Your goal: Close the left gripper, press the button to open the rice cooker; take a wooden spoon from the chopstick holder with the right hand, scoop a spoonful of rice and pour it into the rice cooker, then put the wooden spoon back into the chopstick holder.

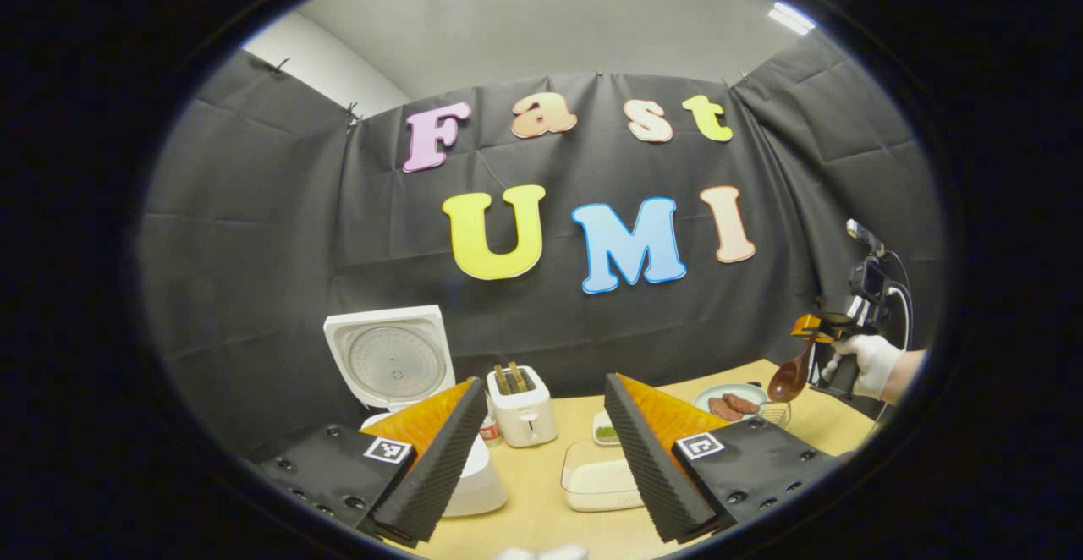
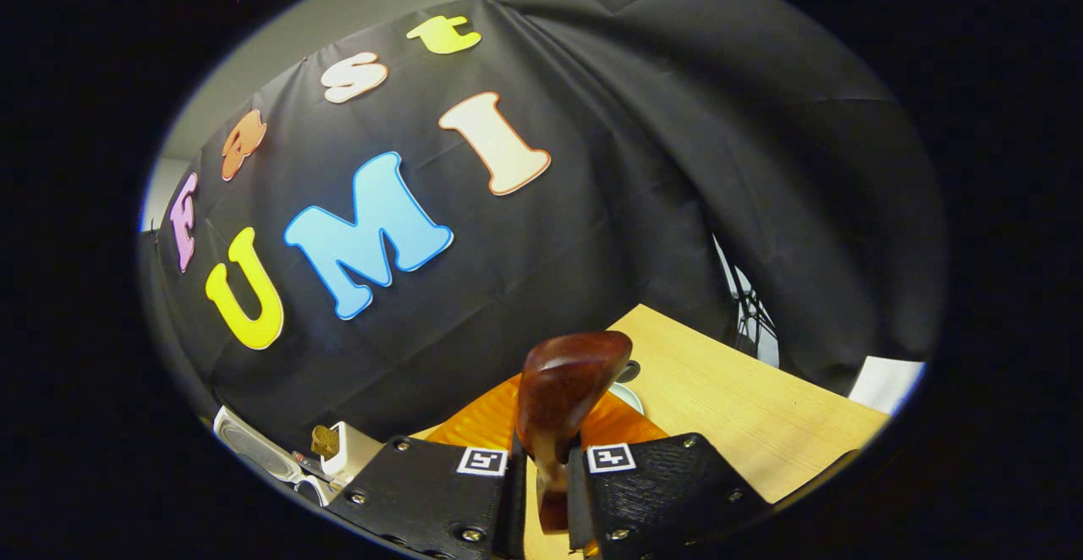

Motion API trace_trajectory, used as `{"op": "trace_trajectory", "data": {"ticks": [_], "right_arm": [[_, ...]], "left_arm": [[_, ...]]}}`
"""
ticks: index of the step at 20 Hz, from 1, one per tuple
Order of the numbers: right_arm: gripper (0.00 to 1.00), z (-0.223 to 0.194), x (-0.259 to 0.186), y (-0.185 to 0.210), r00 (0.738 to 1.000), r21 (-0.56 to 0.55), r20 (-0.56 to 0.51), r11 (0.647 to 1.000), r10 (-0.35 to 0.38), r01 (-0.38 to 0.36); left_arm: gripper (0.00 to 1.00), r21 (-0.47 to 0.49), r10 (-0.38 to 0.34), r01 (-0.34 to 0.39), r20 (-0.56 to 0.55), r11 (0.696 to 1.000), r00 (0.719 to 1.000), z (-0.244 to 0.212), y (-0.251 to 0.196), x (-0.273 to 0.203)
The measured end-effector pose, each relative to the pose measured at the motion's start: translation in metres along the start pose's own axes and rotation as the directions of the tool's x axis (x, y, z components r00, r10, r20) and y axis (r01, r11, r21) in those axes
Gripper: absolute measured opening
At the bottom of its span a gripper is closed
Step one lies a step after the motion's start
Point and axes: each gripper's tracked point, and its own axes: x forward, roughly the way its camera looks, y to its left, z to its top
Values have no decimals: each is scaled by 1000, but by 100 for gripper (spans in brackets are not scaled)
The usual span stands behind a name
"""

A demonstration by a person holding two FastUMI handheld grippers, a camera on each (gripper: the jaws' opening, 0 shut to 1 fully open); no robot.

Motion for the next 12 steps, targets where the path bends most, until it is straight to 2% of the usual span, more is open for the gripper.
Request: {"op": "trace_trajectory", "data": {"ticks": [2, 3, 4, 12], "right_arm": [[20, -7, 9, -9, 1000, 2, -12, 1000, -8, 8], [15, -12, 13, -13, 1000, 4, -20, 1000, -8, 8], [20, -19, 16, -18, 999, 2, -31, 1000, -10, 10], [20, -70, 43, -51, 991, -23, -116, 998, -63, 61]], "left_arm": [[97, 5, -3, 3, -2, 1000, 1000, 3, -11, 4], [97, 8, -4, 4, -6, 1000, 1000, 3, -14, 4], [97, 13, -2, 3, -7, 1000, 1000, 4, -17, 5], [96, 44, -2, 4, -37, 999, 999, -5, -36, 12]]}}
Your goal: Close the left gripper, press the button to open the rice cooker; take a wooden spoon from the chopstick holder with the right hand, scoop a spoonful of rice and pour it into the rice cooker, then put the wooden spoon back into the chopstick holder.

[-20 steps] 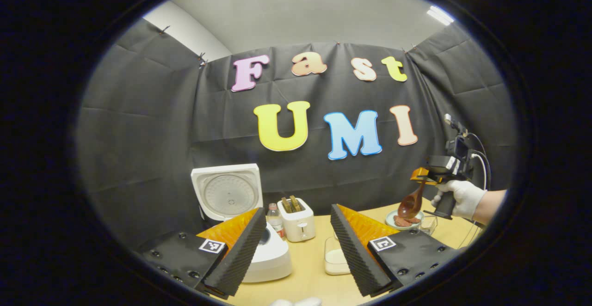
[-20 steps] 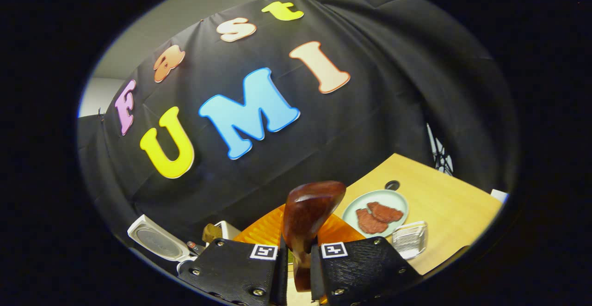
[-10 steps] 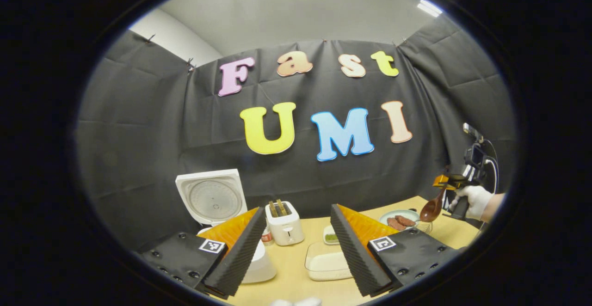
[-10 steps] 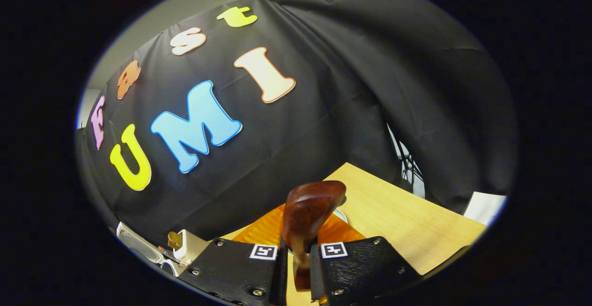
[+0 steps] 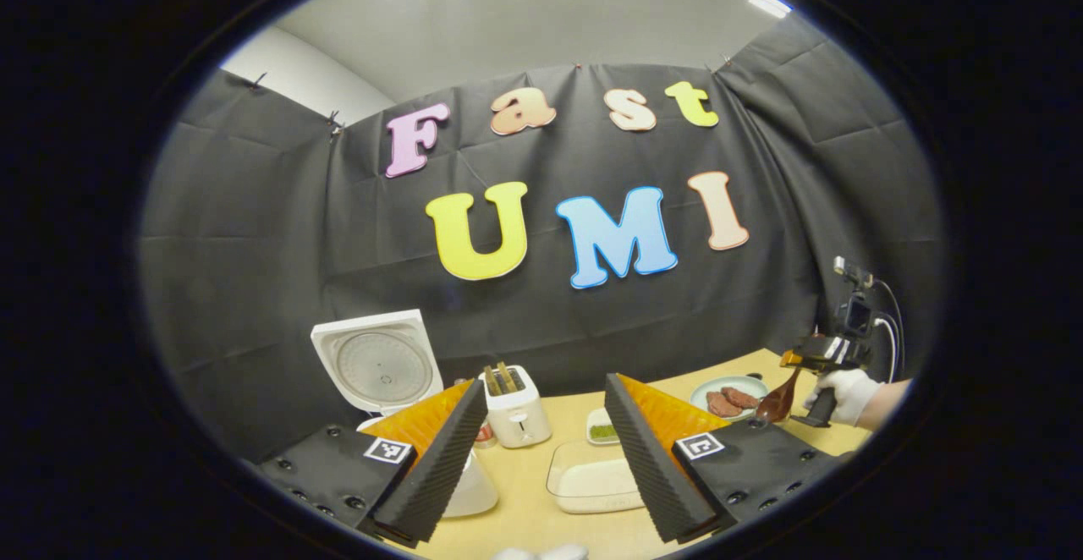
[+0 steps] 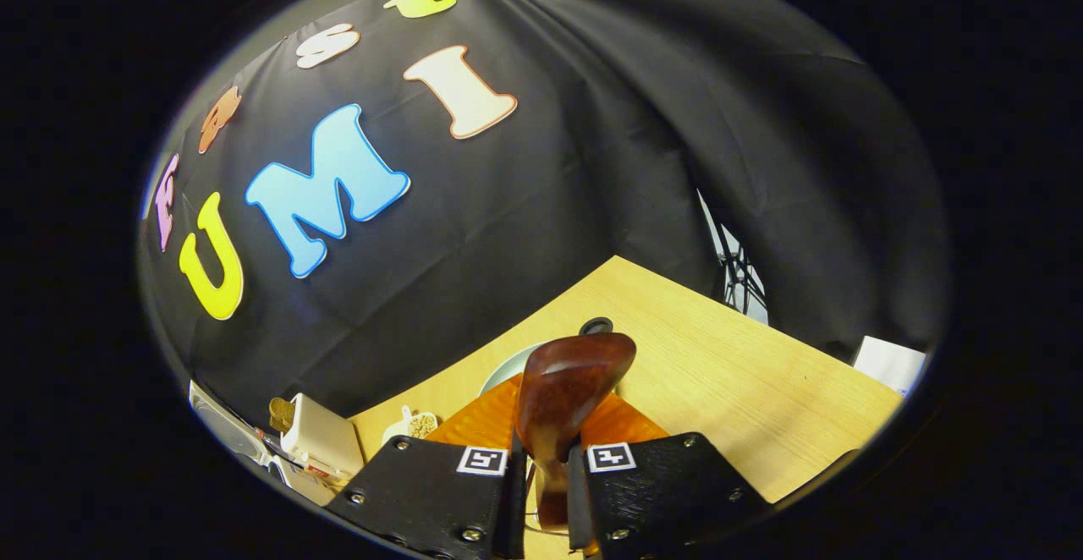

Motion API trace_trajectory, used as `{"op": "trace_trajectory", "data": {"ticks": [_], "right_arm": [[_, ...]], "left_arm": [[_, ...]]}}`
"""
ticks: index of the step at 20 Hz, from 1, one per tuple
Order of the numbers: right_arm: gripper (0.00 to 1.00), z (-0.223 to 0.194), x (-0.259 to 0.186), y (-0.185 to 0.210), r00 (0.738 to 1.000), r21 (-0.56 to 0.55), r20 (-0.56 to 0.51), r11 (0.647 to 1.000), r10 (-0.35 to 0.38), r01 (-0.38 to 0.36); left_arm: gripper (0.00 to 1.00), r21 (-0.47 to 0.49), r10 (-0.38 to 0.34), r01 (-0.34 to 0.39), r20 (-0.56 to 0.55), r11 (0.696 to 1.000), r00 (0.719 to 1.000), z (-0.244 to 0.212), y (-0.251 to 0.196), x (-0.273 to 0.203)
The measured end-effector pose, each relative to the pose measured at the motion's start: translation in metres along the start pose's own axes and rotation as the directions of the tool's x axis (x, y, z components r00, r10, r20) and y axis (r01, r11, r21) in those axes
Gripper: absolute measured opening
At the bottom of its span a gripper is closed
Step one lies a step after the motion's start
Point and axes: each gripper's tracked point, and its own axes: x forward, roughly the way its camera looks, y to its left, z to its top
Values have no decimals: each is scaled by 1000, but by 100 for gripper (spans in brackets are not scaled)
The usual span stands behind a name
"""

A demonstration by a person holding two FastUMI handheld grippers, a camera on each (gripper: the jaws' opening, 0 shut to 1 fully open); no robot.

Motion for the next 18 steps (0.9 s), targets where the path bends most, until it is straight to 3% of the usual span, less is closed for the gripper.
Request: {"op": "trace_trajectory", "data": {"ticks": [6, 11, 13, 14, 15, 17, 18], "right_arm": [[20, -34, 12, -15, 998, 2, -54, 999, -35, 35], [20, -33, 17, -28, 995, 1, -59, 997, -75, 76], [22, -27, 13, -26, 997, -7, -49, 998, -61, 60], [28, -25, 11, -26, 997, -10, -40, 998, -61, 60], [42, -20, 10, -25, 998, -25, -31, 998, -57, 57], [93, -11, 1, -32, 996, -104, -5, 990, -93, 92], [97, 1, -8, -33, 994, -137, 28, 985, -105, 108]], "left_arm": [[99, 21, 0, 0, -18, 1000, 1000, -3, -5, 6], [99, 21, -7, 8, -25, 1000, 1000, -7, -7, 11], [97, 10, -10, 10, -30, 1000, 999, -7, -6, 11], [96, 8, -8, 8, -29, 1000, 1000, -6, -4, 12], [99, 8, -8, 8, -26, 1000, 1000, -4, -2, 12], [99, 7, -8, 8, -14, 1000, 1000, 1, 2, 13], [99, 8, -8, 8, -9, 1000, 1000, 4, 4, 12]]}}
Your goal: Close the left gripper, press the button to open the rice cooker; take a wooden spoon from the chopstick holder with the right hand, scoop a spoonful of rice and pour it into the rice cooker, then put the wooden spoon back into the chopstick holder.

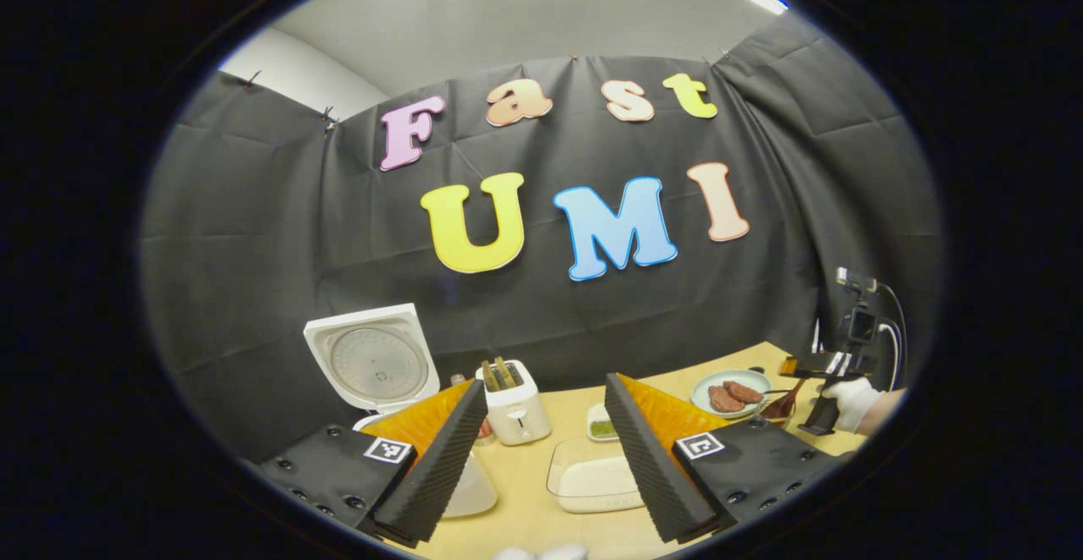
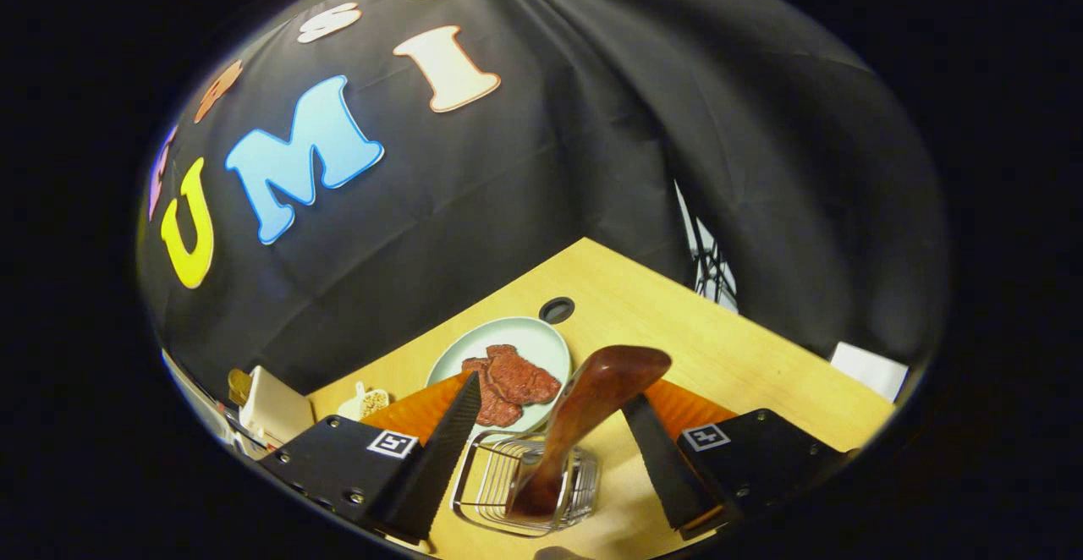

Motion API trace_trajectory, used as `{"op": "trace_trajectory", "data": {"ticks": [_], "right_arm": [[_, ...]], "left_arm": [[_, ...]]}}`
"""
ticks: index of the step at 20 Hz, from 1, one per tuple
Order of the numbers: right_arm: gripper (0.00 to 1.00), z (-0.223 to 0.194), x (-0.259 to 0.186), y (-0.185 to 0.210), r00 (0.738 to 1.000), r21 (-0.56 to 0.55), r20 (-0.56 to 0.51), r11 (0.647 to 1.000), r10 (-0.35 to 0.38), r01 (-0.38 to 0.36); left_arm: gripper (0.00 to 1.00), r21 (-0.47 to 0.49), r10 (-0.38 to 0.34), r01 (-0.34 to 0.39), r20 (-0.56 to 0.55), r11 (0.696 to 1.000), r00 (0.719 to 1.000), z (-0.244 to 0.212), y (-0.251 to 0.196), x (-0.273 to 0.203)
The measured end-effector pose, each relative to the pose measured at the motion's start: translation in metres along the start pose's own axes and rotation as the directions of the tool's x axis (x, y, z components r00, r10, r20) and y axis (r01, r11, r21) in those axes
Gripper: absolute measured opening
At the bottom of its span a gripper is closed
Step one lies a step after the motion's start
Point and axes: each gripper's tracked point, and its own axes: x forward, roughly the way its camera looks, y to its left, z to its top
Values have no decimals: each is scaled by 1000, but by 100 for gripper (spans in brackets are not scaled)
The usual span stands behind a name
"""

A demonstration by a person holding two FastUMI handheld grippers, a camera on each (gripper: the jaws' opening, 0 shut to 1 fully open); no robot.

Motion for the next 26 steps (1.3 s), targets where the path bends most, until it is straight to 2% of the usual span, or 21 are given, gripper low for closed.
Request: {"op": "trace_trajectory", "data": {"ticks": [3, 4, 5, 9, 12, 14, 15, 16, 17, 18, 19, 22, 26], "right_arm": [[98, 37, -33, 1, 996, -88, 89, 996, -11, 18], [98, 50, -48, 4, 992, -116, 126, 993, -1, 15], [98, 64, -64, 9, 988, -146, 157, 989, 8, 15], [98, 113, -126, 40, 959, -242, 274, 970, 74, -5], [98, 128, -176, 82, 931, -311, 326, 948, 165, -59], [98, 127, -210, 107, 912, -391, 342, 917, 228, -82], [93, 124, -225, 120, 906, -408, 342, 908, 250, -97], [98, 116, -238, 133, 901, -416, 330, 900, 281, -128], [98, 104, -250, 144, 901, -411, 314, 898, 301, -157], [93, 95, -263, 153, 902, -405, 298, 897, 314, -178], [98, 83, -276, 162, 900, -399, 281, 894, 332, -205], [98, 62, -302, 177, 893, -412, 267, 881, 362, -234], [98, 48, -316, 187, 897, -413, 236, 874, 374, -256]], "left_arm": [[99, -17, 0, 0, 7, 1000, 1000, 5, 9, -1], [96, -20, 0, 0, 11, 1000, 1000, 7, 13, -1], [99, -21, 1, 0, 15, 1000, 1000, 9, 18, -1], [99, -19, -1, 2, 31, 1000, 1000, 14, 37, -3], [99, -18, -3, 4, 49, 1000, 999, 21, 52, -4], [99, -18, -6, 7, 62, 1000, 998, 26, 62, -4], [99, -20, -9, 10, 62, 1000, 998, 25, 66, -4], [99, -27, -11, 12, 61, 1000, 998, 26, 71, -4], [99, -35, -13, 15, 62, 999, 998, 27, 75, -4], [99, -40, -13, 16, 63, 999, 998, 27, 81, -4], [99, -41, -10, 12, 68, 999, 998, 29, 86, -5], [98, -36, -6, 9, 95, 999, 995, 39, 101, -9], [96, -64, 10, -3, 106, 998, 994, 46, 121, -4]]}}
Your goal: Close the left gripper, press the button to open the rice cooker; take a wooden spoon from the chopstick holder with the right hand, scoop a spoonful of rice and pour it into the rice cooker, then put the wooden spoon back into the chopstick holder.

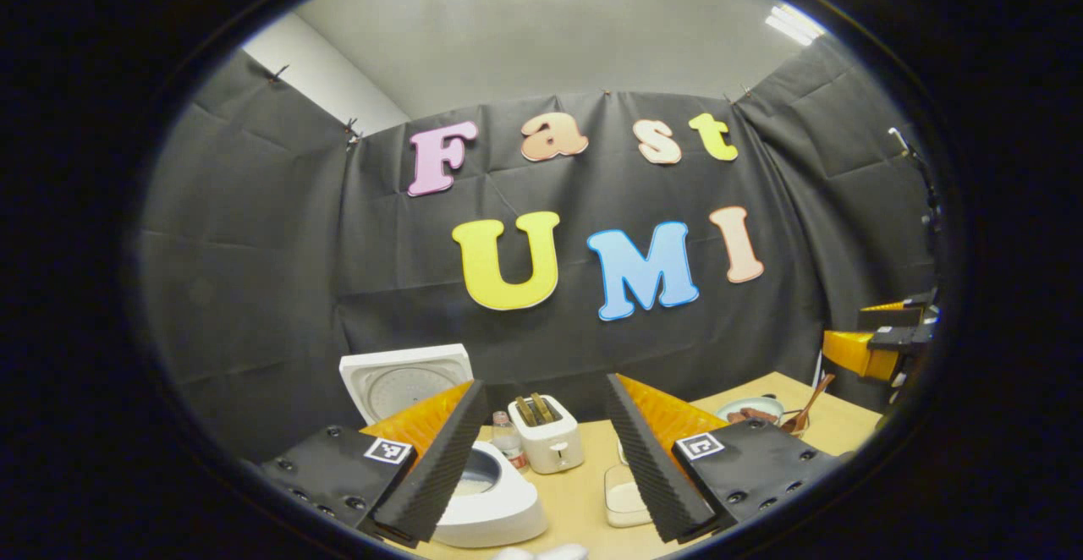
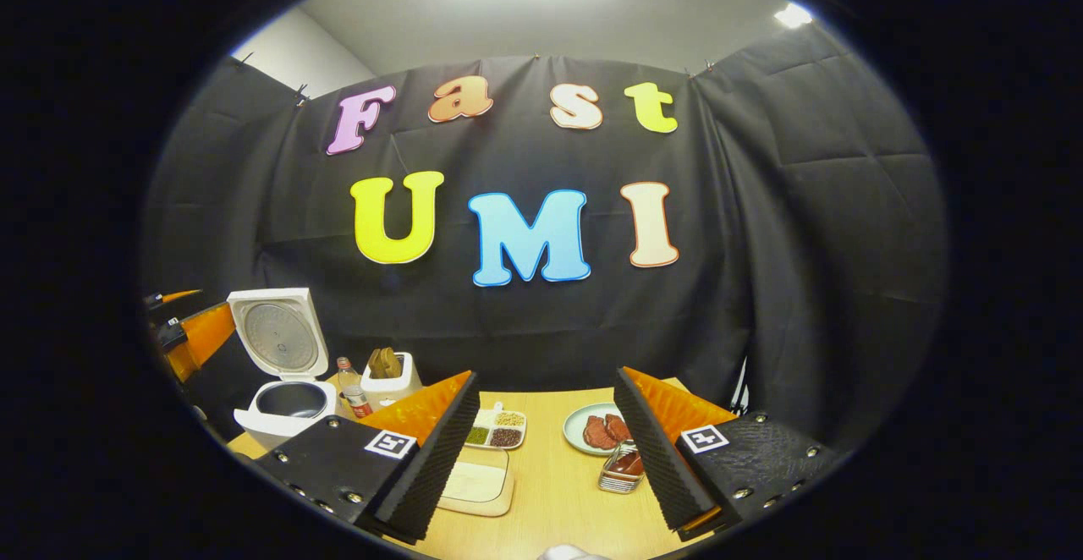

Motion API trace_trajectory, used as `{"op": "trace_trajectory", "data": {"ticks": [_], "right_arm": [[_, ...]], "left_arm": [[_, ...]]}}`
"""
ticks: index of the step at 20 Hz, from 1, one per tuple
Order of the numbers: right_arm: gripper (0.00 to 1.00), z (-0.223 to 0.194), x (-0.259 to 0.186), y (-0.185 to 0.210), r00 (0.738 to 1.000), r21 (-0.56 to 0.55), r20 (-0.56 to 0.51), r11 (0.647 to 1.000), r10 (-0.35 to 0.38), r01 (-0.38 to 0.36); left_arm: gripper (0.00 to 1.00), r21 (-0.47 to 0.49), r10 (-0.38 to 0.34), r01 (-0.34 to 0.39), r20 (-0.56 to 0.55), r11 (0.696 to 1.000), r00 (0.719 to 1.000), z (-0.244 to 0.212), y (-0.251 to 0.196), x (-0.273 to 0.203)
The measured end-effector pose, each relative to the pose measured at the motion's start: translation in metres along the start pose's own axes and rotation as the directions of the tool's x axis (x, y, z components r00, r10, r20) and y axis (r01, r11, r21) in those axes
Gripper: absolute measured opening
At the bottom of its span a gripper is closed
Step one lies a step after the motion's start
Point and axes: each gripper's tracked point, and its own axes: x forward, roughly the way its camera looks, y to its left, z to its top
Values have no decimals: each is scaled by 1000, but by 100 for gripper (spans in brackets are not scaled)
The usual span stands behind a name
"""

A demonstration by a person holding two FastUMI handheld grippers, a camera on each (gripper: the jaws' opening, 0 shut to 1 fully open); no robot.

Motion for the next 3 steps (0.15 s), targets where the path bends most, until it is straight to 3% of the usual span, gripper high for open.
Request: {"op": "trace_trajectory", "data": {"ticks": [3], "right_arm": [[98, 5, -1, 3, 1000, -15, 7, 1000, -3, 3]], "left_arm": [[96, -15, 33, -33, 22, 999, 999, 15, 25, 19]]}}
